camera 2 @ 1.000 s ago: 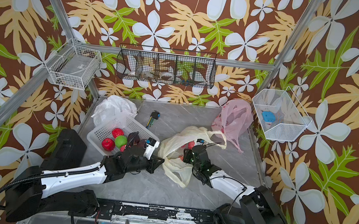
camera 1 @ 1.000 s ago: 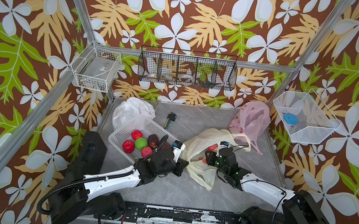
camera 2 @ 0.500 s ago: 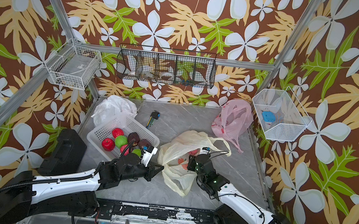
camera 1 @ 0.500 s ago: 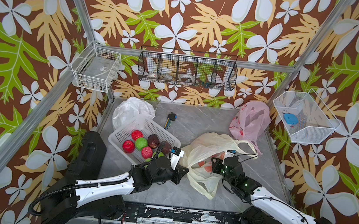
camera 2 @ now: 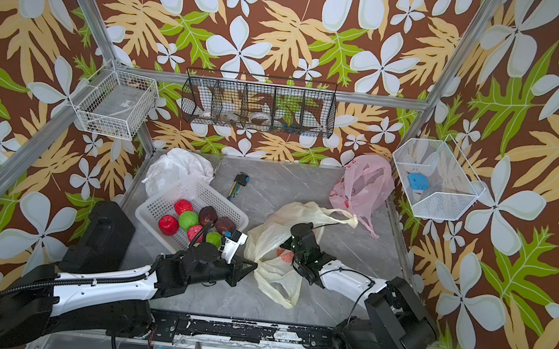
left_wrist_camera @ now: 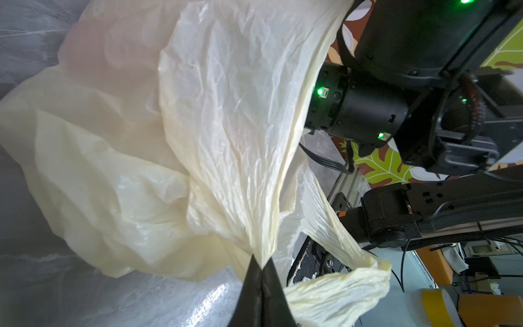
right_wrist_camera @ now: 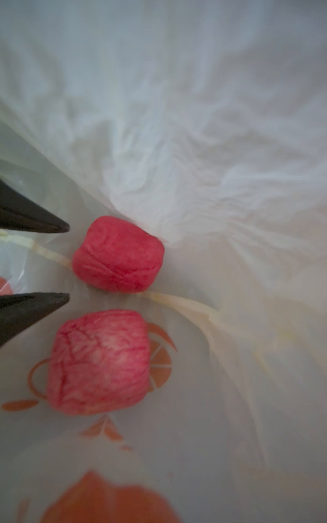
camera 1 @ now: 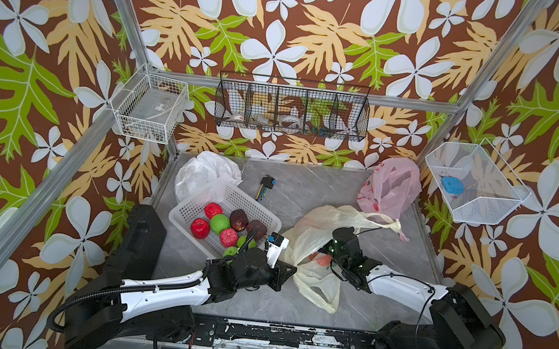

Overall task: Untie the knot of a plastic bag & take out the apple
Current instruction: Pick up the apple from the plastic bag.

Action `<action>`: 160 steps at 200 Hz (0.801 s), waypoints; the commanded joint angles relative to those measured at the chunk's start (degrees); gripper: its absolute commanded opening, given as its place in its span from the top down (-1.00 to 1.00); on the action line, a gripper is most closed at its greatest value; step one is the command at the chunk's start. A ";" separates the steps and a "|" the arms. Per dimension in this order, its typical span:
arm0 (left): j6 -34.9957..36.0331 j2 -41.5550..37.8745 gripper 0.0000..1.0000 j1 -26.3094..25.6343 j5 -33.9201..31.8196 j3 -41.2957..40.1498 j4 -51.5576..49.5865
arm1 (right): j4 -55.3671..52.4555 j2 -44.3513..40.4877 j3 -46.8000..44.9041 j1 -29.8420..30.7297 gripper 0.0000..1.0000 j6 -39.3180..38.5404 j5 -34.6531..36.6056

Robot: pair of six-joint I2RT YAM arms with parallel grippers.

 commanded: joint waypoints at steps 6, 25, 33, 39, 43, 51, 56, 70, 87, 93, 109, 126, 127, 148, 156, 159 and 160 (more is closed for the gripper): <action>-0.68 -2.32 1.00 -0.14 -1.67 -1.96 0.72 | 6.43 2.95 0.97 0.16 0.18 3.36 -3.31; -1.46 -3.10 1.00 -0.06 -1.48 -3.18 1.30 | 6.39 6.33 2.81 0.15 -0.03 4.06 -4.34; -1.78 -3.27 1.00 -0.07 -1.27 -3.56 1.65 | 6.35 7.83 3.90 0.18 -0.11 4.14 -5.11; -1.90 -3.37 1.00 -0.06 -1.10 -3.91 1.87 | 6.39 9.01 4.81 0.16 -0.17 4.16 -5.82; -1.94 -3.31 1.00 -0.06 -1.02 -4.18 2.10 | 6.37 9.87 5.52 0.22 -0.20 4.12 -6.26; -2.14 -3.45 1.00 -0.08 -1.10 -4.75 2.33 | 6.23 11.54 6.76 0.24 -0.24 4.14 -7.27; -2.23 -3.51 1.00 -0.08 -1.32 -5.07 2.43 | 6.07 12.60 7.46 0.31 -0.26 4.26 -7.88; -2.58 -4.05 1.00 -0.11 -1.60 -5.96 2.56 | 6.04 15.52 9.01 0.33 -0.31 4.89 -9.21; -2.94 -5.22 1.00 -0.06 -1.91 -6.88 2.54 | 6.87 18.73 10.53 0.33 -0.37 5.50 -10.88; -3.16 -5.66 1.00 -0.13 -2.20 -7.18 2.40 | 6.71 19.91 11.42 0.33 -0.38 5.41 -11.28; -3.47 -6.91 1.00 -0.06 -2.71 -8.16 2.07 | 4.76 23.07 14.18 0.33 -0.40 4.78 -12.06; -3.64 -7.91 1.00 -0.06 -3.34 -9.13 1.63 | 3.89 25.56 15.99 0.33 -0.36 4.51 -12.45; -3.64 -7.93 1.00 -0.06 -3.40 -9.22 1.62 | 3.87 25.60 16.09 0.33 -0.36 4.51 -12.42; -3.82 -9.25 1.00 -0.06 -4.34 -9.62 1.10 | 3.89 26.05 16.20 0.49 0.00 4.20 -11.81; -3.83 -9.67 1.00 -0.07 -4.89 -9.54 0.68 | 3.40 25.26 16.11 0.71 0.11 3.70 -11.35; -3.82 -9.74 1.00 -0.06 -5.02 -9.50 0.53 | 3.14 24.86 16.11 0.88 0.13 3.30 -11.05; -3.82 -9.76 1.00 -0.06 -5.12 -9.50 0.50 | 3.10 24.72 16.11 0.91 0.13 3.25 -10.98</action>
